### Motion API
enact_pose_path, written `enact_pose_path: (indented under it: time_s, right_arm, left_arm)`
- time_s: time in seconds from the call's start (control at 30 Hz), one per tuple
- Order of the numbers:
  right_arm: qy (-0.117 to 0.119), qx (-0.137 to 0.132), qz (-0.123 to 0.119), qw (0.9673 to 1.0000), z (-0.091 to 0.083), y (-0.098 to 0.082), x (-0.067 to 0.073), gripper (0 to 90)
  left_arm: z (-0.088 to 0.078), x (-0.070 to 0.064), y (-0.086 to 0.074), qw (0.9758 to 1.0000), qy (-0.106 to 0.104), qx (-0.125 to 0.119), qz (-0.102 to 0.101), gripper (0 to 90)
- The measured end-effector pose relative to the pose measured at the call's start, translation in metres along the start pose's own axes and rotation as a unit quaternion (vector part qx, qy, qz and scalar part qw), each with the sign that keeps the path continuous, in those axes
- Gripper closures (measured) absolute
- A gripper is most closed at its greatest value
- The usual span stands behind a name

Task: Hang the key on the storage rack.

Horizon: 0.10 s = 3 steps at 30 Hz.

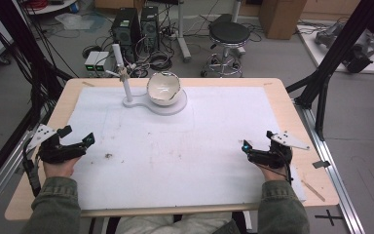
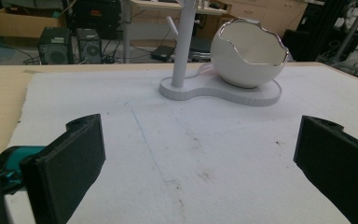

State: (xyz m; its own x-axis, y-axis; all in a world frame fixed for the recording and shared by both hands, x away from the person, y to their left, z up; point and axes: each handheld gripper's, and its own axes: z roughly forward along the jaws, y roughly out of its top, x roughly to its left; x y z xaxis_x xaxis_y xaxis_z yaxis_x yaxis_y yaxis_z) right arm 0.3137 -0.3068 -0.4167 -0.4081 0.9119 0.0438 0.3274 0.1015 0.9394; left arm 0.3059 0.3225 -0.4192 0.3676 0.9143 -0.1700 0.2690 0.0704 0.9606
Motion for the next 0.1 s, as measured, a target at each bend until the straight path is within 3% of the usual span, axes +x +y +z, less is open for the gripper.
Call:
enact_pose_path:
  time_s: [0.1]
  right_arm:
    - [-0.003, -0.004, 0.004, 1.0000, -0.0017, 0.0006, -0.0008, 0.6]
  left_arm:
    - [0.0005, 0.0001, -0.0002, 1.0000, 0.000, 0.000, -0.001, 2.4]
